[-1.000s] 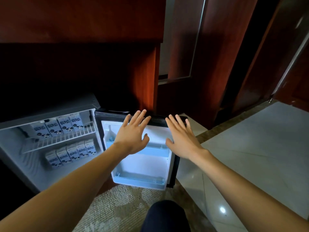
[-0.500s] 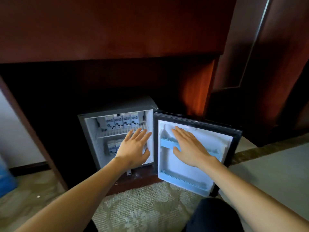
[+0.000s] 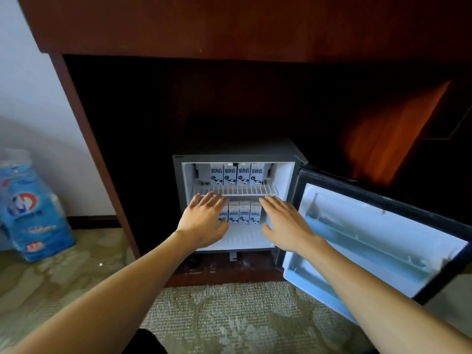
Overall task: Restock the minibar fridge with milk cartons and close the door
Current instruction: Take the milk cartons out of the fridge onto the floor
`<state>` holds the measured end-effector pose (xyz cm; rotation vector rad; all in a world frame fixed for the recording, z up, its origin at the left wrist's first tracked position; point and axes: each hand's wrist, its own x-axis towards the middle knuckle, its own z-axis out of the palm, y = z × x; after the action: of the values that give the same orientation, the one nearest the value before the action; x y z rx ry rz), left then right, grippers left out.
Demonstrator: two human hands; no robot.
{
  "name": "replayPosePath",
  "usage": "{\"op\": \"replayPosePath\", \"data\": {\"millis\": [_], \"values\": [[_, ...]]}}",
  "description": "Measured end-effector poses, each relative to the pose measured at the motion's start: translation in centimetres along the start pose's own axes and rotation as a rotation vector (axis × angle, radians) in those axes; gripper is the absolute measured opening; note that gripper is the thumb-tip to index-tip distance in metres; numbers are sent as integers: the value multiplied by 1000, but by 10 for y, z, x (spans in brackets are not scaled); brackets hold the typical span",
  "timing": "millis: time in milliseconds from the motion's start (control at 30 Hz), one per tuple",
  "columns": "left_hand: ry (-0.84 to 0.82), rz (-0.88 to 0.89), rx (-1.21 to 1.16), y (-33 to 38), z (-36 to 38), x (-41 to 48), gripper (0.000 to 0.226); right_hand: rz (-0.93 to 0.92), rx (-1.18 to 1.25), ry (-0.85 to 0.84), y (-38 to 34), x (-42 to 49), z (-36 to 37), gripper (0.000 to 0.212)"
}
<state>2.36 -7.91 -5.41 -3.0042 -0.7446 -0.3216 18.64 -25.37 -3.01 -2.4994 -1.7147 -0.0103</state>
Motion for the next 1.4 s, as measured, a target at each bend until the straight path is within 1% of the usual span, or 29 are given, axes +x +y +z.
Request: {"op": "replayPosePath", "data": {"millis": [167,300,400,500,600,667,767,867,933,1033,1133,1233,1300,1367,1400], "values": [[-1,-37,2,-27,35,34,67,19,9,-15,13,54,32,68],[49,-78,-34,-47,66,65,61,75,121,-27,28,100,62,70],[41,-128,-75,-54,89,88,57,100,184,-22,40,130,84,69],[89,-230,-135,-58,107,110,47,118,219,-6,50,154,101,68],[176,-364,-272,-62,122,128,42,204,249,46,59,170,113,68],[203,-397,-337,-64,131,138,47,273,271,64,62,178,117,71],[153,-410,-405,-65,135,150,64,327,319,82,68,192,126,75],[91,-466,-511,-63,138,161,75,429,428,139,69,207,133,74],[105,-523,-614,-61,137,168,80,467,532,199,69,217,136,72],[138,-531,-760,-61,136,179,79,532,698,273,67,229,133,70],[190,-568,-838,-59,131,186,74,586,786,369,66,240,132,64],[225,-612,-893,-59,130,195,67,619,829,426,67,248,129,71],[237,-644,-934,-66,139,204,68,625,901,430,68,254,126,76],[263,-642,-957,-66,142,207,64,618,942,433,72,260,127,80],[293,-635,-961,-64,138,207,60,613,923,440,74,263,128,81]]}}
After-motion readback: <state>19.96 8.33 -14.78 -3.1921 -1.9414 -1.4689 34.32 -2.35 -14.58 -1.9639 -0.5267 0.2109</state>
